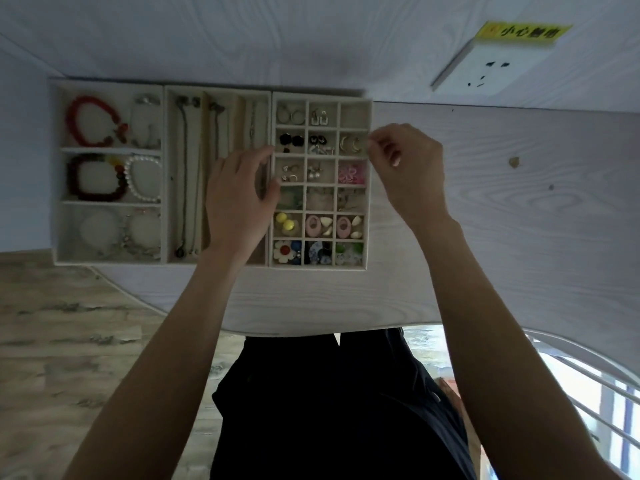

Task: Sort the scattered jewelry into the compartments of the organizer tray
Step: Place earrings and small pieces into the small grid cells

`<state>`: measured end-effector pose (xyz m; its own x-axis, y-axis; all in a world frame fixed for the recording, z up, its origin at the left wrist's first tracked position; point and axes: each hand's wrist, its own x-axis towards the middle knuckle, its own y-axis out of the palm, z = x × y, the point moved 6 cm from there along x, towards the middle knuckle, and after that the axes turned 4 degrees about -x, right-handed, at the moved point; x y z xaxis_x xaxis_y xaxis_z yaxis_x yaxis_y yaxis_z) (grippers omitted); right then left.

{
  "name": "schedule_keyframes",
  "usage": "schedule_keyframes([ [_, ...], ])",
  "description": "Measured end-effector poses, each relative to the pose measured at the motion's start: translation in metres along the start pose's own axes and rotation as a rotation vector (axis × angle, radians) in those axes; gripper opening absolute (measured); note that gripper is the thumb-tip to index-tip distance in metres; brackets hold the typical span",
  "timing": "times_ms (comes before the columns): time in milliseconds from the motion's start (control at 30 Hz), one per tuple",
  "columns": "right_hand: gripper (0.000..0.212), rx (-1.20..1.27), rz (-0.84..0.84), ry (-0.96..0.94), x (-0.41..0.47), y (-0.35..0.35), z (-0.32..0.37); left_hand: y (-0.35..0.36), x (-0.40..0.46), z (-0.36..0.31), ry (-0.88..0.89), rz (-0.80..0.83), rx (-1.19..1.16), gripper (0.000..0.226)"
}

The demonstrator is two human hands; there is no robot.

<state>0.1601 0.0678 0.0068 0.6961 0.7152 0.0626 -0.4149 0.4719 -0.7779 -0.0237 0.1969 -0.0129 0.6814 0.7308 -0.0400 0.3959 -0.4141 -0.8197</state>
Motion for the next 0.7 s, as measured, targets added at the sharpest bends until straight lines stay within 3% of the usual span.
schedule_keyframes([
  [233, 0.01, 0.012, 0.277, -0.17, 0.032, 0.053, 0.056, 0.004, -0.001, 0.002, 0.02, -0.075, -0.045, 0.035],
  [400, 0.024, -0.141, 0.291, -0.293, 0.034, 0.066, 0.066, 0.006, 0.0, 0.006, 0.009, -0.057, -0.051, 0.035],
  [700, 0.018, -0.154, 0.288, -0.324, 0.037, 0.067, 0.067, 0.006, -0.001, 0.009, 0.014, -0.076, -0.08, 0.034],
])
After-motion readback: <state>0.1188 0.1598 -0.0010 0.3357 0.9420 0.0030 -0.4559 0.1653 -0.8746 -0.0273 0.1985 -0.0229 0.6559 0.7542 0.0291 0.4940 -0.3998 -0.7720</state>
